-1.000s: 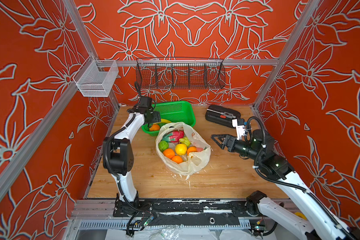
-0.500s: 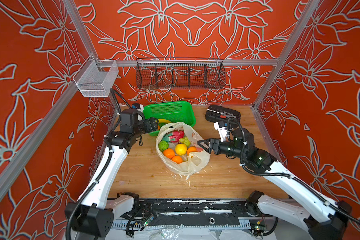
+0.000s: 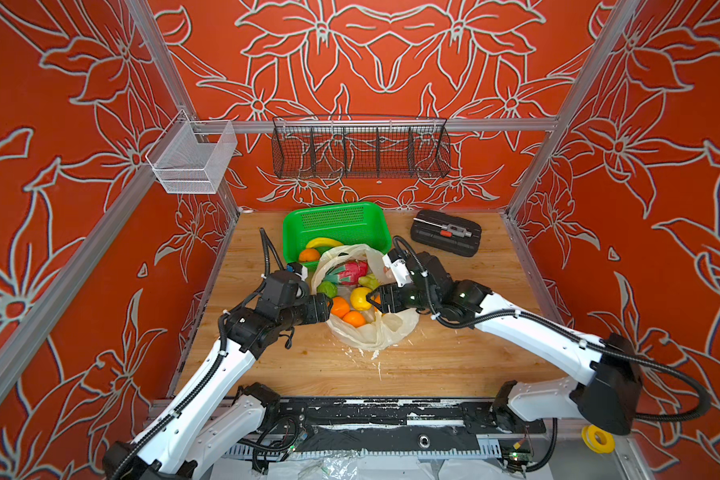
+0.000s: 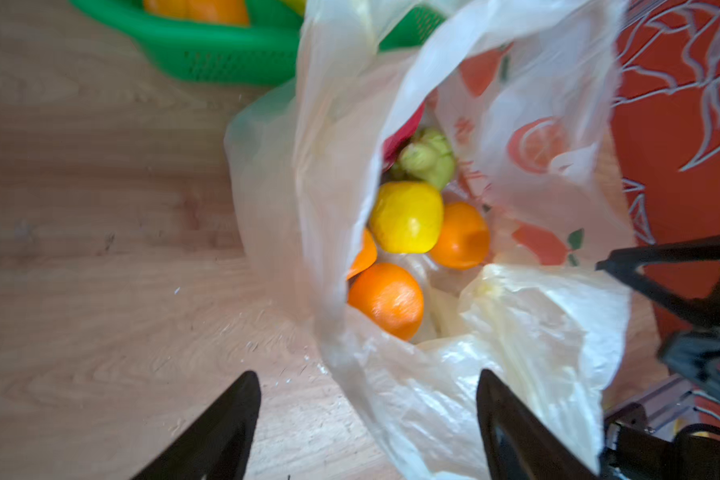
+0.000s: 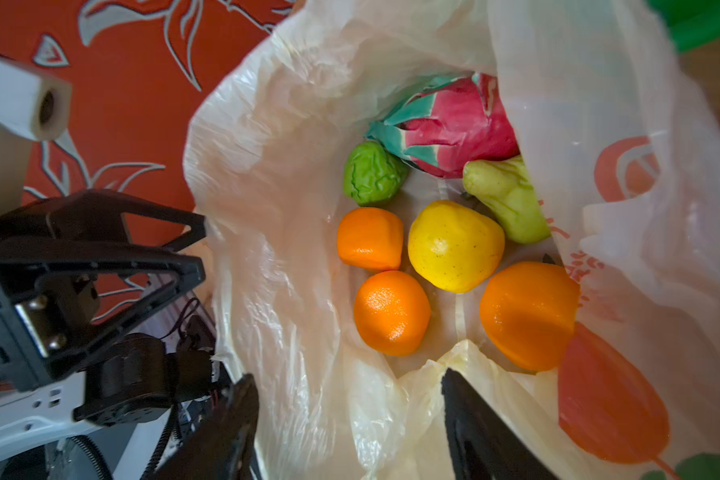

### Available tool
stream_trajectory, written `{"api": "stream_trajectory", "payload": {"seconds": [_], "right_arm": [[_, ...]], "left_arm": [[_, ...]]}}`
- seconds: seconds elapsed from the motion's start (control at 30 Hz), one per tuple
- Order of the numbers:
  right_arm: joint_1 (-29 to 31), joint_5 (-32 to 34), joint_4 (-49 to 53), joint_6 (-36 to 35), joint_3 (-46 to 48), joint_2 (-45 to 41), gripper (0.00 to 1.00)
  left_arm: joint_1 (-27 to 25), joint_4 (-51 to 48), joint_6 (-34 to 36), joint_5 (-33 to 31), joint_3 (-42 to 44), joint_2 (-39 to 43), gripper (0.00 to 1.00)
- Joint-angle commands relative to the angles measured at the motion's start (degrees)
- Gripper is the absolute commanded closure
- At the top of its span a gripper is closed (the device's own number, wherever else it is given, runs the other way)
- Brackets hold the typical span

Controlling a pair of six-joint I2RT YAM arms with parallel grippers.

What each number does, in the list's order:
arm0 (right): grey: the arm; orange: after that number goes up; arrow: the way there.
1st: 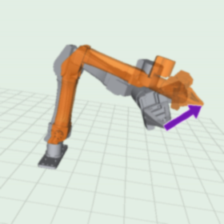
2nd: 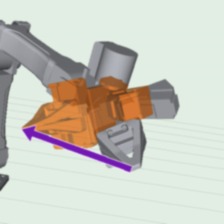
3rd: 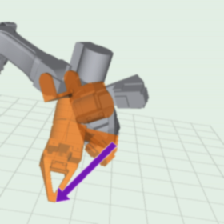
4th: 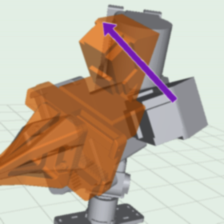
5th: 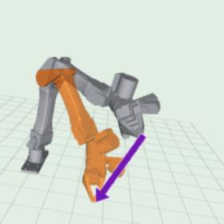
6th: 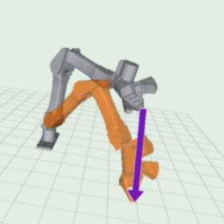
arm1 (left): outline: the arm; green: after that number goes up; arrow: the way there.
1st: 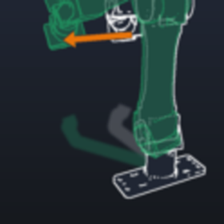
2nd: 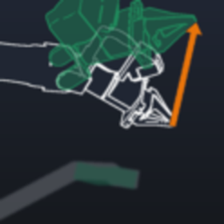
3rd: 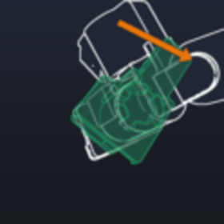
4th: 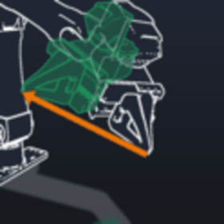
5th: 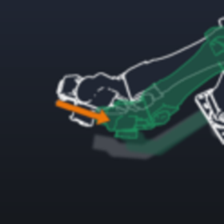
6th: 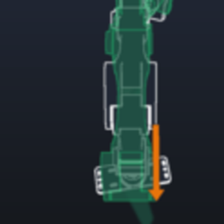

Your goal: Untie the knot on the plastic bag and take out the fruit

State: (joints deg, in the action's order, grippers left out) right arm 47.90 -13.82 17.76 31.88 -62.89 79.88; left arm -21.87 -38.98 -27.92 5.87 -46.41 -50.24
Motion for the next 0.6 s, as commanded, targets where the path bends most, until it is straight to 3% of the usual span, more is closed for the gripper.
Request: {"api": "stream_trajectory", "payload": {"seconds": [0.0,0.17,0.4,0.57], "right_arm": [[1.5,1.4,1.5,-1.4,-2.6,4.6,0.32],[4.9,-3.0,0.8,-0.8,-3.9,13.9,0.48],[8.5,-11.7,0.8,-1.2,-6.6,22.1,0.55],[8.4,-5.7,2.9,-2.7,-8.1,19.8,0.53]], "left_arm": [[-0.4,0.7,-1.5,0.7,1.8,-0.7,0.18],[-0.4,1.4,-2.3,0.2,3.3,-3.1,0.20],[-0.4,-1.8,-3.0,-1.6,4.0,-8.8,0.53],[-0.4,-2.1,-4.0,-4.0,5.3,-9.1,0.70]]}}
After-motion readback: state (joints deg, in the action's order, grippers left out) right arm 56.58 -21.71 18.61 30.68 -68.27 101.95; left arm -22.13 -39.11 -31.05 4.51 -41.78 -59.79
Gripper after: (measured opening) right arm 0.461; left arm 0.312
